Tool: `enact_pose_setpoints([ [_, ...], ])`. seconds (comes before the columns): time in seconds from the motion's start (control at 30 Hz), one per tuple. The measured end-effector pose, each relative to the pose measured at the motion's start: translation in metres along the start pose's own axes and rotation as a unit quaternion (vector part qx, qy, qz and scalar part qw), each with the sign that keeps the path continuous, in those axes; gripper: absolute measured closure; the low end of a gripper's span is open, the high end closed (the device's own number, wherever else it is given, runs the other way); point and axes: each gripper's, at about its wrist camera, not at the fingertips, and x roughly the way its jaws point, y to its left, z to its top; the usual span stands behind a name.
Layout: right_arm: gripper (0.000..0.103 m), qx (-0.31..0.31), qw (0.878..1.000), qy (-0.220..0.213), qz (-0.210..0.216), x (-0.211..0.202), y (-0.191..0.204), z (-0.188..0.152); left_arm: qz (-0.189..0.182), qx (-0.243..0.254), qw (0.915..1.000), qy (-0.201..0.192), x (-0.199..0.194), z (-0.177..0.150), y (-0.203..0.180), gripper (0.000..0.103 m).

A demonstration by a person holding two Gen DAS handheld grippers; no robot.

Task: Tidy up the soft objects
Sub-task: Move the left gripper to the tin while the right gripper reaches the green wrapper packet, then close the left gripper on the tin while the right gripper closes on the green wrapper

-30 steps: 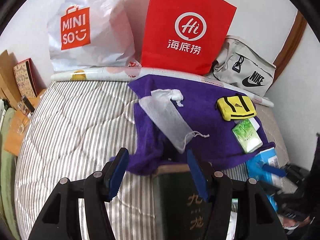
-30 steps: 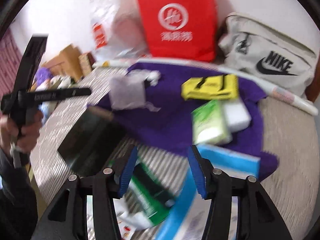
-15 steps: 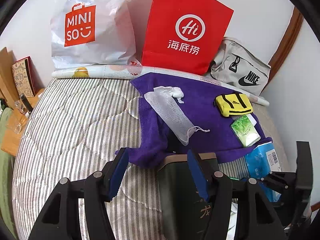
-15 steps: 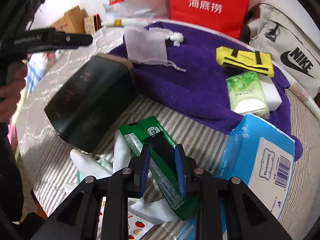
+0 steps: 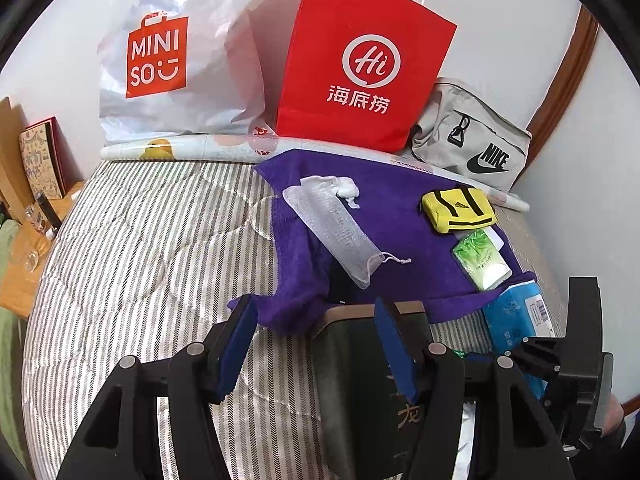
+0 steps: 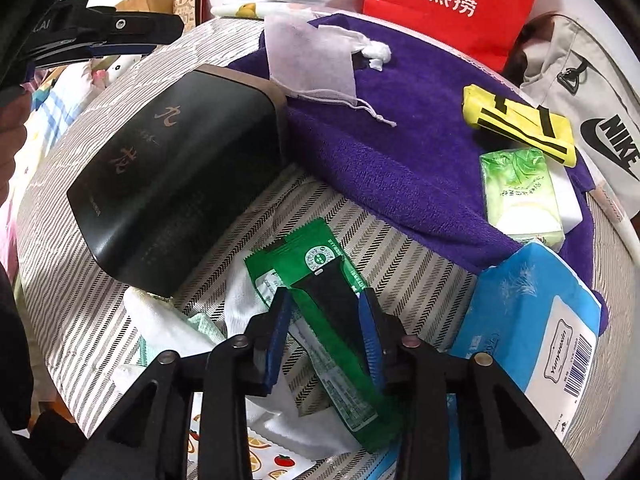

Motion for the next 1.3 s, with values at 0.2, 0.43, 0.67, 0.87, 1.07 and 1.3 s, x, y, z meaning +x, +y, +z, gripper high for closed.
enact_pose_setpoints([
  [0.2, 0.089, -0.005, 1.000, -0.005, 0.000, -0.002, 0.006, 0.002, -0.003, -0.002, 1.0000, 0.002, -0.003, -0.001, -0.001, 0.044],
  [0.43, 0.100, -0.007, 1.000, -0.017, 0.004, -0.012, 0.008, 0.000, 0.001, 0.000, 1.0000, -0.002, -0.009, -0.001, -0.004, 0.044],
  [0.67, 0.103, 0.054, 0.995, -0.052, 0.058, -0.037, -0.016, -0.003, 0.002, 0.002, 1.0000, -0.004, -0.016, -0.004, -0.008, 0.044],
  [0.87, 0.102, 0.032, 0.997, -0.045, 0.049, -0.040, -0.011, -0.007, -0.004, 0.007, 0.9999, -0.006, -0.018, -0.008, -0.013, 0.044],
  [1.07, 0.100, 0.010, 0.999, -0.009, 0.037, -0.015, -0.006, -0.004, -0.007, 0.012, 0.9999, -0.005, -0.017, -0.009, -0.013, 0.044],
  [1.3, 0.074, -0.020, 1.000, 0.003, -0.004, -0.008, 0.003, -0.002, -0.006, 0.005, 1.0000, -0.004, -0.014, -0.009, -0.005, 0.044],
])
